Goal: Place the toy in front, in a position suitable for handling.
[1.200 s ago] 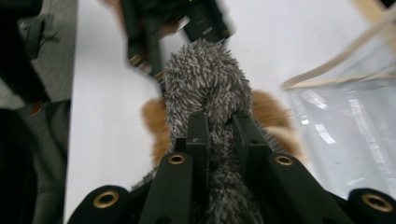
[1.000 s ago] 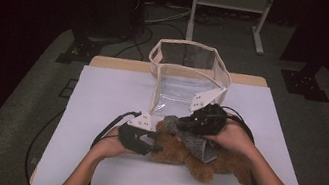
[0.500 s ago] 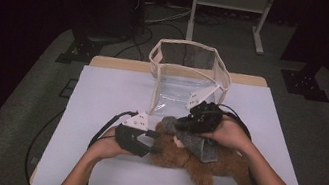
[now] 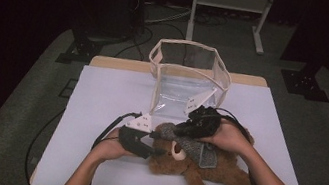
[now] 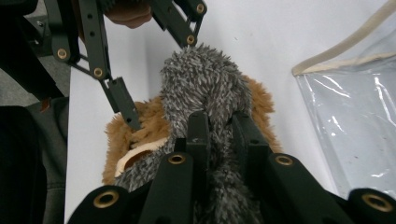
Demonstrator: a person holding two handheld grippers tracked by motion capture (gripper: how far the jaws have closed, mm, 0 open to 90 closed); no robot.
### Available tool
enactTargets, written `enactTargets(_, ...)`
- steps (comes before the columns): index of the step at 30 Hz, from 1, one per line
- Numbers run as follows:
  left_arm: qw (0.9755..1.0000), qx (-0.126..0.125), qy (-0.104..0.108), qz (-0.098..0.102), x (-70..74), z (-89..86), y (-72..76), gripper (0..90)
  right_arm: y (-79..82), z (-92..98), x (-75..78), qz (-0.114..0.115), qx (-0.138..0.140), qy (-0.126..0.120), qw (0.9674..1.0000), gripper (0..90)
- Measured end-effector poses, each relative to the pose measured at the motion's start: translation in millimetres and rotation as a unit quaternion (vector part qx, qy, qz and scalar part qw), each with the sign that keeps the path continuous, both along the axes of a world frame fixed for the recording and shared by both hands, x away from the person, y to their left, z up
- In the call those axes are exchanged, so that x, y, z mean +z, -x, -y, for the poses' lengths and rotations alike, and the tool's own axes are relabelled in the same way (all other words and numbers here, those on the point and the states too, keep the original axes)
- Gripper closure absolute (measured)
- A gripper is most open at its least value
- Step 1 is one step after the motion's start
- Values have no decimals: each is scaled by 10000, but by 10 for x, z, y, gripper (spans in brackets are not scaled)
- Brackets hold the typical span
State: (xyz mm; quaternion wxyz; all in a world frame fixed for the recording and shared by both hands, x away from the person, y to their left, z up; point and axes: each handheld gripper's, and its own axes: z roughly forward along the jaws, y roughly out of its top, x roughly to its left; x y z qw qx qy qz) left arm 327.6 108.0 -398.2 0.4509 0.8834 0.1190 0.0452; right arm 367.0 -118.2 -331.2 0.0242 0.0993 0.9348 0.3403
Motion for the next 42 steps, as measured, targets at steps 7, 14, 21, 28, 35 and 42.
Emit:
enactTargets(7,9999,-130,-79,-64,4,-18,57,420,-56,239,56,159,-338,62,9993,776)
enactTargets(14,9994,-310,-161,-79,82,81,47,426,86,126,-66,-39,33,32,10000,777)
enactTargets(21,9988,-442,-130,-158,77,44,75,444,-29,351,40,-36,-365,-120,9993,776)
enactTargets(28,9983,-520,-182,-194,113,174,61,422,123,237,-52,-97,-21,-29,9999,777)
enactTargets(35,9976,-613,-236,-223,92,152,96,436,39,603,252,261,-430,-231,9985,776)
enactTargets(42,9978,-591,-226,-192,223,158,75,425,129,625,106,113,-301,53,9995,776)
